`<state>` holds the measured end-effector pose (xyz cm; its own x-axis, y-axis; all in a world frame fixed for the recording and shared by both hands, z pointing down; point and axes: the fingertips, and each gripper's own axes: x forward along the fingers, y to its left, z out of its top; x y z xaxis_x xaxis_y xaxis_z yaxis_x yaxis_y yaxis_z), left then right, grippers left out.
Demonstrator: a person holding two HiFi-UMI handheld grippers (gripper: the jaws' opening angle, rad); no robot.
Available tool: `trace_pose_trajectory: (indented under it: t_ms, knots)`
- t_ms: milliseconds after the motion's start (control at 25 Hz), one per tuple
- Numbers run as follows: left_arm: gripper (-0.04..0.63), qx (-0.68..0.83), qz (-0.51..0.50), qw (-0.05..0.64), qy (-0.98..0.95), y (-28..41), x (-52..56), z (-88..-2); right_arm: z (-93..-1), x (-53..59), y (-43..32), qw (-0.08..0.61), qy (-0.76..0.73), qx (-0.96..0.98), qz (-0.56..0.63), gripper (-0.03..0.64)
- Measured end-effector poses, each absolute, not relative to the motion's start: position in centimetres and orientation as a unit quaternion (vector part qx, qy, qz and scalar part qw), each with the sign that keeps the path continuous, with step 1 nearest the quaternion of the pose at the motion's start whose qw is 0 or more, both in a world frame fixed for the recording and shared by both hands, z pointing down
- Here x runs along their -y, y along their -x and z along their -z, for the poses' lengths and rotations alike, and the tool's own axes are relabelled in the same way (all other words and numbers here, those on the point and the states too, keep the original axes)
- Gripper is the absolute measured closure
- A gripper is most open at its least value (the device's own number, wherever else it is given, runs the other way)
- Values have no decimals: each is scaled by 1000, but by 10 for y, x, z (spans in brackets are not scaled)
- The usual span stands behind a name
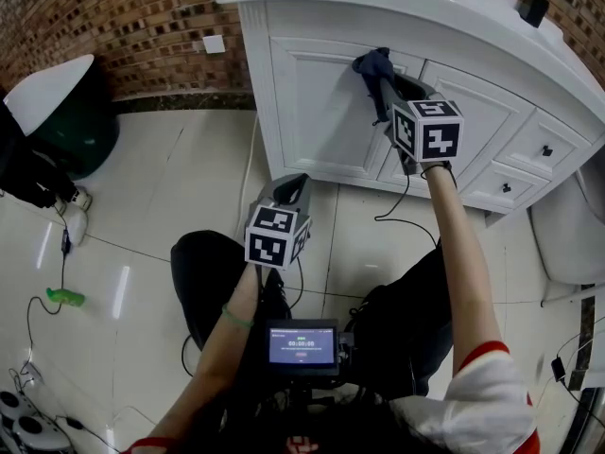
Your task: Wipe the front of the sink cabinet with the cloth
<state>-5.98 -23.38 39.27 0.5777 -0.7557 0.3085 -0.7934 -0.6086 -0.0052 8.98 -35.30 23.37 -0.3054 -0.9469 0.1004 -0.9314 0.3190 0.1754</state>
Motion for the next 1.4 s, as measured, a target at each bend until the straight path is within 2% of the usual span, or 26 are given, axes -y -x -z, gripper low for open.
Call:
trace_pose_trajectory:
  t_ms: [280,1040,1400]
  knots:
    - [575,440,-146,75,-883,64,238,-405,-280,359,-85,115,-578,808,12,554]
    - [575,429,-156,99,-884,59,249,-437,-528,371,-69,276,-543,780,-141,554]
    - [575,429,-157,100,-884,53,258,-446,-600,372,-67,329,-527,761,-184,554]
